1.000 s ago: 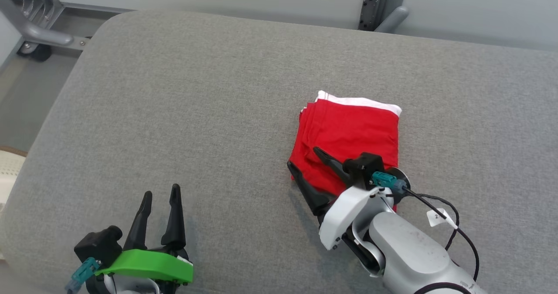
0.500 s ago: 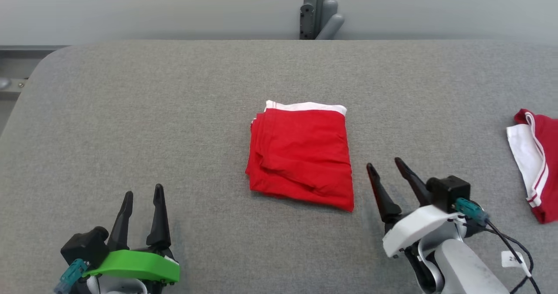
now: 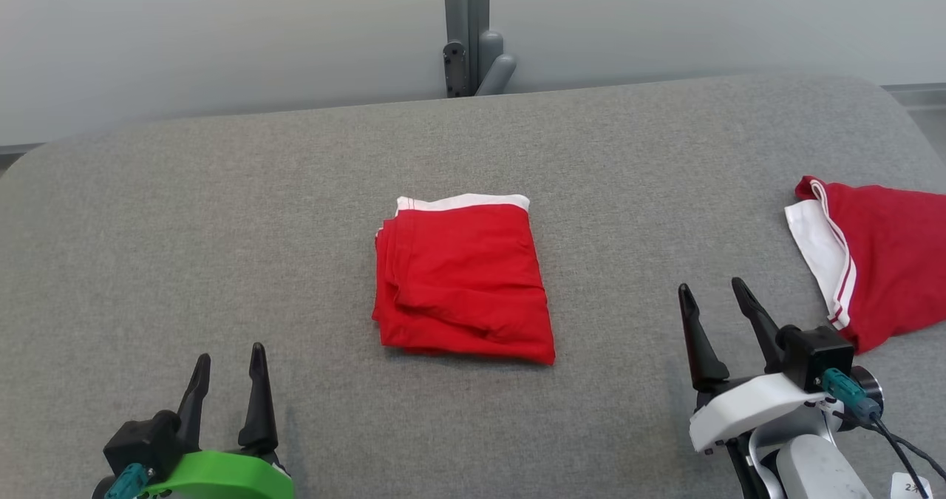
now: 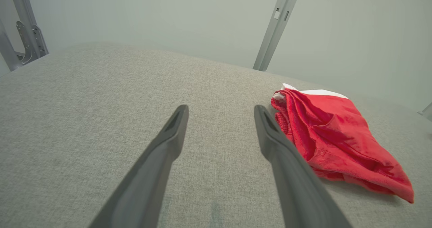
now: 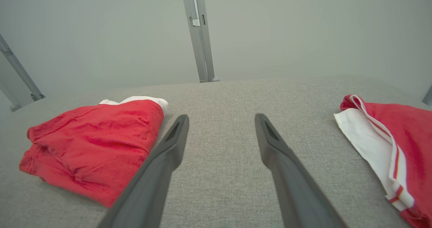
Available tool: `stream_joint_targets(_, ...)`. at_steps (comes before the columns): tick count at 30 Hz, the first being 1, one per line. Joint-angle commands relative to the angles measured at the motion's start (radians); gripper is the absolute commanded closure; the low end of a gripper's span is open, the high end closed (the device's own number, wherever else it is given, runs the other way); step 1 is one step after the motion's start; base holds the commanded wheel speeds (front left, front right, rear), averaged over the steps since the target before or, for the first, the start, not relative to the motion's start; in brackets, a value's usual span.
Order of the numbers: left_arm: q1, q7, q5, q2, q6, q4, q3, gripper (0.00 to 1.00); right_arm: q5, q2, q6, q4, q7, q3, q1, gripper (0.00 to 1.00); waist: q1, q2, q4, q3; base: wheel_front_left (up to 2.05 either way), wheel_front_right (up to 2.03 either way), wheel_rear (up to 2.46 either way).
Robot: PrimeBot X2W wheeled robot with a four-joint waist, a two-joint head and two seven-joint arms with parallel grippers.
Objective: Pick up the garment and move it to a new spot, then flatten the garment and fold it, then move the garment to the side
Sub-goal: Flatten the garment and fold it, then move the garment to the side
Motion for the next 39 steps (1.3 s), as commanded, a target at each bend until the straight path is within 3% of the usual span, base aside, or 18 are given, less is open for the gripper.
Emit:
stream_joint_targets(1,0.020,0.000,0.009,0.005,0.004,-0.005,0.007,0.00,-0.004,0.000,0.000,-0.008,0.000,-0.008,0.013,0.00,0.0000,-0.0001,-0.017,-0.015,0.00,0.00,0.00)
stream_joint_targets(15,0.063,0.000,0.039,0.005,0.015,0.001,0.024,0.00,0.020,0.004,0.000,-0.023,0.000,0.017,0.044,0.00,0.0000,-0.0001,-0.053,-0.037,0.00,0.00,0.00)
stream_joint_targets(23,0.045,0.000,0.044,0.005,0.012,0.009,0.001,0.00,0.038,0.004,0.000,-0.005,0.000,0.039,0.033,0.00,0.0000,-0.0001,-0.038,-0.006,0.00,0.00,0.00)
stream_joint_targets(29,-0.008,0.000,0.025,0.005,0.017,0.011,-0.037,0.00,0.085,0.003,0.000,0.048,0.000,0.103,-0.068,0.00,0.0000,-0.0001,0.015,0.078,0.00,0.00,0.00)
stream_joint_targets(39,-0.077,0.000,0.012,0.005,0.018,0.003,-0.131,0.00,0.317,0.002,0.000,0.269,0.000,0.208,-0.305,0.00,0.0000,-0.0001,0.178,0.191,0.00,0.00,0.00)
